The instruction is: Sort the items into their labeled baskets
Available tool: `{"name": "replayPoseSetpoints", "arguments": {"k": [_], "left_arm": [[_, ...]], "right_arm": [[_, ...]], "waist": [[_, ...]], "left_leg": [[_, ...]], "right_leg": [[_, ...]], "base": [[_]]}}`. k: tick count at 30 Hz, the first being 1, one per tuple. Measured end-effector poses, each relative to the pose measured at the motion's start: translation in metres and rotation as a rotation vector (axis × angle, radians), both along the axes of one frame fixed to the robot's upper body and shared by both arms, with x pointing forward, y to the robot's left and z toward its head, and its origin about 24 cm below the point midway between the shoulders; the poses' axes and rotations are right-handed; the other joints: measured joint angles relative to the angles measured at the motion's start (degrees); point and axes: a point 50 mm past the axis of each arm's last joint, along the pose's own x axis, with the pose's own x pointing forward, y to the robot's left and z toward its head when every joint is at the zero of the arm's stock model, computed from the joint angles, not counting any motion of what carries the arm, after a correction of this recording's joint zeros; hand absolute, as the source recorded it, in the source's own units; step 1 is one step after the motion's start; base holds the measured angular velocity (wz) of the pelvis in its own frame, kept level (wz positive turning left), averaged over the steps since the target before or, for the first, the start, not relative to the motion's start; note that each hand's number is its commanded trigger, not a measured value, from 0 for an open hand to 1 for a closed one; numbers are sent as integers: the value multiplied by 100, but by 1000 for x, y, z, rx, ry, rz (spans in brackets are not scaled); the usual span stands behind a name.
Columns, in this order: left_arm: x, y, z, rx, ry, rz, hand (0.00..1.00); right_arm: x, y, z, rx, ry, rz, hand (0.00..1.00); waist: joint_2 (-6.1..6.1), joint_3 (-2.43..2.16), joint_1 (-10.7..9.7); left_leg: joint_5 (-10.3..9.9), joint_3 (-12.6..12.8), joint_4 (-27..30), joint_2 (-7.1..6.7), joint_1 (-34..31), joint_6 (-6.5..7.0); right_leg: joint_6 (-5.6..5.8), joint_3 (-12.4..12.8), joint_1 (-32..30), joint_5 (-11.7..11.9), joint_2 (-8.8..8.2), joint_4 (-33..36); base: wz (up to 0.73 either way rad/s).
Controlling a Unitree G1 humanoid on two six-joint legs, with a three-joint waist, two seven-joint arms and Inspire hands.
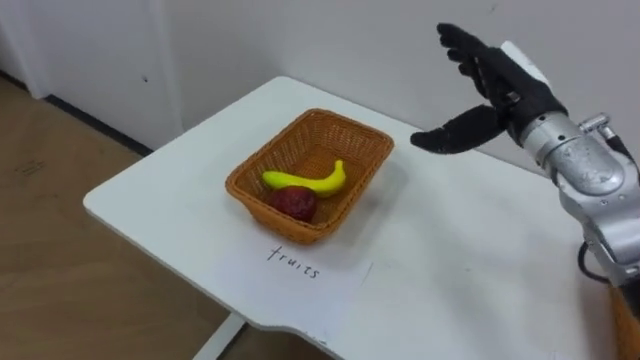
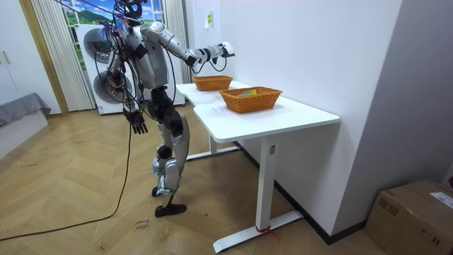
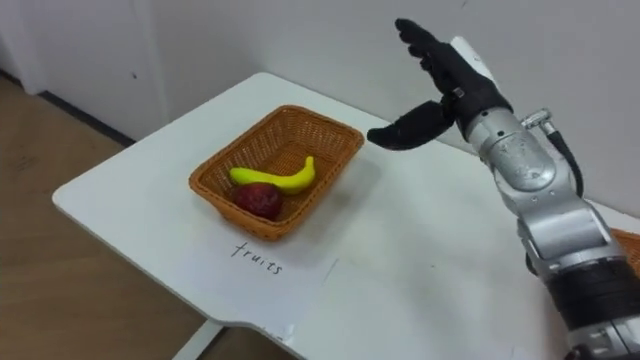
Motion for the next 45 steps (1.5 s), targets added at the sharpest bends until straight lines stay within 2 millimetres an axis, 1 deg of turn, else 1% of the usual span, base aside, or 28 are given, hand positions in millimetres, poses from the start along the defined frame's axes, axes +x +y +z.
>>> {"name": "replayPoseSetpoints", "arguments": {"k": [1, 2, 3, 5, 6, 9, 11, 12, 13, 14, 16, 17, 18, 20, 22, 24, 25, 26, 27, 31, 34, 36, 38, 39, 40, 42, 44, 45], "left_arm": [[2, 0, 0, -1, -5, 0, 0], [10, 0, 0, -3, -27, -1, 0], [14, 0, -1, -8, -41, 10, 0], [21, -1, -1, -10, -58, 9, 0], [26, 0, -1, -10, -68, 4, 0], [35, 0, -2, -12, -82, 8, 0], [44, 2, -2, -9, -105, 21, 0], [46, 3, -2, -4, -111, 24, 0], [47, 3, -2, -4, -113, 23, 0], [49, 3, -1, -6, -118, 21, 0], [53, 2, -1, -7, -128, 17, 0], [56, 2, -1, -8, -135, 16, 0], [57, 2, -1, -8, -137, 16, 0], [59, 2, 0, -8, -145, 17, 0], [60, 2, 0, -9, -151, 17, 0], [61, 2, 0, -6, -154, 21, 0], [61, 2, 0, -5, -157, 25, 0], [61, 2, 0, -7, -162, 34, 0], [62, 2, 0, -8, -166, 34, 0], [61, 2, 0, -2, -167, 37, 0], [60, 2, 0, 4, -172, 43, 0], [58, 2, -1, 12, -176, 45, 0], [57, 2, -1, 23, -183, 46, 0], [57, 1, -1, 25, -187, 46, 0], [58, 1, -1, 26, -197, 52, 0], [56, 3, 0, 36, -209, 80, 0], [57, 3, 0, 53, -219, 84, 0], [57, 2, 0, 61, -225, 86, 0]], "right_arm": [[0, 0, 2, 4, -10, -2, 0], [0, -1, 9, 21, -33, -3, 0], [2, -2, 15, 48, -51, -8, 0], [1, -5, 23, 69, -83, -23, 0], [1, -6, 28, 80, -105, -30, 0], [0, -12, 36, 174, -136, -52, 0], [-1, -22, 43, 227, -167, -97, 0], [-2, -25, 44, 239, -176, -111, 0], [-2, -26, 45, 244, -179, -115, 0], [-2, -29, 47, 257, -189, -127, 0], [-3, -33, 50, 292, -201, -142, 0], [-4, -36, 52, 324, -210, -147, 0], [-4, -38, 53, 333, -215, -152, 0], [-7, -46, 57, 366, -236, -179, 0], [-9, -54, 61, 404, -256, -203, 0], [-11, -60, 63, 445, -276, -233, 0], [-12, -61, 63, 458, -279, -240, 0], [-13, -65, 63, 475, -284, -255, 0], [-16, -70, 62, 481, -287, -281, 0], [-27, -89, 55, 504, -293, -384, 0], [-40, -107, 45, 587, -295, -474, 0], [-46, -117, 45, 646, -318, -537, 0], [-52, -125, 46, 670, -345, -589, 0], [-54, -128, 48, 678, -357, -605, 0], [-61, -134, 49, 693, -382, -635, 0], [-73, -147, 48, 727, -413, -702, 0], [-83, -157, 45, 776, -432, -769, 0], [-88, -162, 43, 783, -440, -815, 0]], "waist": [[2, -2, -22], [6, 2, -105], [25, 14, -153], [48, 15, -192], [43, 18, -293], [48, 18, -440], [4, 22, -491], [-10, 46, -568], [-9, 50, -601], [-45, 28, -735], [-71, 15, -871], [-58, 18, -904], [-45, 21, -916], [-42, 19, -1062], [-31, 24, -1166], [7, 7, -1293], [12, -1, -1329], [23, -22, -1409], [26, -28, -1439], [13, -37, -1534], [-13, -39, -1654], [-14, -36, -1759], [-34, -24, -1886], [-32, -23, -1908], [-27, -21, -1916], [-51, -7, -2043], [-60, 4, -2096], [-54, 10, -2173]], "left_leg": [[1, 45, -1, 14, -5, 2], [-5, 110, -2, 55, -17, 13], [-12, 253, -15, 88, -11, 21], [-14, 419, -71, 133, 16, 23], [-19, 485, -74, 158, 21, 27], [-28, 570, -136, 173, 27, 36], [-30, 720, -157, 224, 69, 33], [-38, 773, -156, 250, 61, 23], [-41, 795, -156, 258, 55, 20], [-49, 826, -153, 265, 55, 19], [-55, 892, -157, 275, 86, 19], [-65, 999, -157, 306, 109, 15], [-72, 1029, -157, 327, 119, 10], [-83, 1143, -155, 392, 110, -3], [-97, 1212, -159, 436, 108, -11], [-113, 1334, -169, 491, 112, -31], [-116, 1345, -171, 498, 112, -36], [-120, 1386, -177, 516, 122, -43], [-126, 1476, -195, 549, 166, -56], [-125, 1622, -269, 599, 223, -96], [-147, 1728, -266, 657, 226, -133], [-163, 1810, -266, 687, 245, -161], [-166, 1838, -267, 689, 244, -177], [-170, 1885, -267, 701, 244, -184], [-178, 1963, -267, 757, 245, -198], [-195, 2045, -266, 764, 269, -224], [-207, 2125, -266, 785, 262, -242], [-210, 2164, -265, 795, 228, -245]], "right_leg": [[1, 60, -33, -1, -3, 18], [1, 144, -97, 0, 2, 53], [0, 234, -166, 0, 12, 88], [-20, 382, -247, 22, 32, 107], [-28, 451, -250, 52, 40, 89], [-30, 540, -307, 61, 72, 112], [-54, 765, -435, 91, 121, 172], [-64, 810, -445, 110, 143, 159], [-67, 823, -457, 114, 149, 156], [-69, 838, -469, 117, 155, 148], [-65, 896, -485, 122, 169, 151], [-71, 986, -507, 140, 199, 149], [-77, 1023, -513, 166, 220, 136], [-94, 1112, -522, 265, 291, -2], [-113, 1137, -528, 330, 333, -73], [-131, 1142, -552, 389, 381, -137], [-134, 1148, -563, 394, 389, -135], [-143, 1159, -572, 401, 404, -140], [-158, 1214, -576, 410, 435, -141], [-195, 1437, -629, 433, 522, -152], [-228, 1489, -657, 465, 577, -191], [-245, 1591, -682, 475, 631, -195], [-249, 1619, -717, 477, 653, -167], [-249, 1637, -747, 477, 662, -141], [-259, 1679, -783, 483, 683, -136], [-280, 1762, -788, 496, 729, -143], [-310, 1766, -828, 514, 748, -152], [-321, 1767, -874, 523, 756, -160]], "base": [[-24], [-38], [-43], [-46], [-36], [-22], [-44], [-35], [-18], [-10], [-15], [-29], [-39], [-33], [-24], [-28], [-21], [-22], [-26], [-26], [-19], [-22], [-13], [-23], [-30], [-24], [-23], [-22]]}}
